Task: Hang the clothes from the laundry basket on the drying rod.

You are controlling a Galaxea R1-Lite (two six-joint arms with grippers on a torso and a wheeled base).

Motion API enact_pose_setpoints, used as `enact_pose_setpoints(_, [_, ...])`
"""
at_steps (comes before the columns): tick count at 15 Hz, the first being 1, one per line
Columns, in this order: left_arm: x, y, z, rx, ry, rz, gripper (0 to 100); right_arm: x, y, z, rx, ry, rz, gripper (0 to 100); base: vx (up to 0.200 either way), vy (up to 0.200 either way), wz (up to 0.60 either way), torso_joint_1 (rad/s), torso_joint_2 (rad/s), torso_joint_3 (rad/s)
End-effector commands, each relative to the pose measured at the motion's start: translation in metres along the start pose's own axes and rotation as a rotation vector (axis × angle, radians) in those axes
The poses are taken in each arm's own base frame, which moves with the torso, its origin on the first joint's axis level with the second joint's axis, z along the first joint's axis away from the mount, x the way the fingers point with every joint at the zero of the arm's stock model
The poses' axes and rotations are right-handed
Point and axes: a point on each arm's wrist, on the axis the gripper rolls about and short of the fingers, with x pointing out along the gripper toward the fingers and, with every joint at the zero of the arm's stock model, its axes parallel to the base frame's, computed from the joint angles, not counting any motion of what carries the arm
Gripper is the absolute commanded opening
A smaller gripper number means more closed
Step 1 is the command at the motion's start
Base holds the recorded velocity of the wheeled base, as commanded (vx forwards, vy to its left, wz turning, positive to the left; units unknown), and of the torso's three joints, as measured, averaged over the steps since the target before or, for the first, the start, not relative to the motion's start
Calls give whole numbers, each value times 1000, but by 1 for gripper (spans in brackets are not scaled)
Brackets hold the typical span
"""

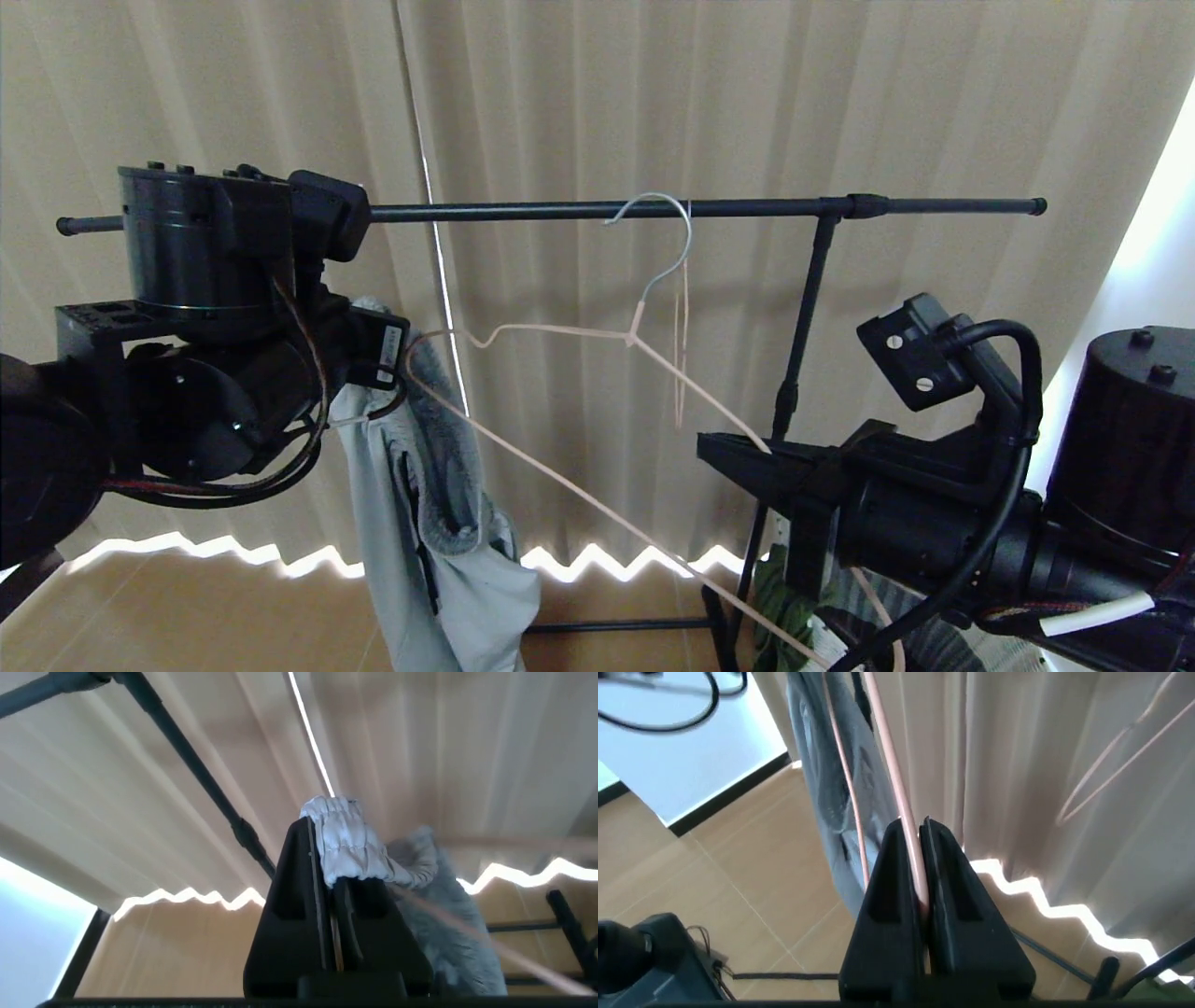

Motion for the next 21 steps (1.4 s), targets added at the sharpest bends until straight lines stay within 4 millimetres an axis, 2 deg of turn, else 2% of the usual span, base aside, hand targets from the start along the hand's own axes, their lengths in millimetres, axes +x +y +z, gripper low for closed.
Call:
enact_pose_setpoints(1, [-2, 3, 6, -16, -19, 5, 0, 2, 11, -8, -5, 30, 40, 0, 0, 0, 0, 0, 0, 0])
enact_pose_setpoints(3, [-1, 3, 5, -18, -15, 8, 0, 1, 19, -8, -4, 29, 69, 0, 0, 0, 0, 0, 0, 0])
enact_pose_setpoints(6, [-1, 4, 8, -19, -21, 9, 0, 3, 19, -10, 3, 36, 67, 0, 0, 0, 0, 0, 0, 0])
enact_pose_setpoints(12, [-5, 7, 6, -10, -11, 9, 0, 13, 18, -2, 37, -61, 73, 0, 0, 0, 0, 0, 0, 0])
enact_pose_setpoints(14, [-6, 5, 7, -9, -14, 1, 0, 19, 17, -8, 33, -36, 66, 0, 0, 0, 0, 0, 0, 0])
enact_pose_setpoints(17, [-21, -4, 12, -19, -54, -55, 0, 29, 17, -15, 27, -5, 63, 0, 0, 0, 0, 0, 0, 0])
enact_pose_setpoints(21, [-48, -20, 15, 1, -100, -161, 0, 35, 19, -13, 28, -10, 64, 0, 0, 0, 0, 0, 0, 0])
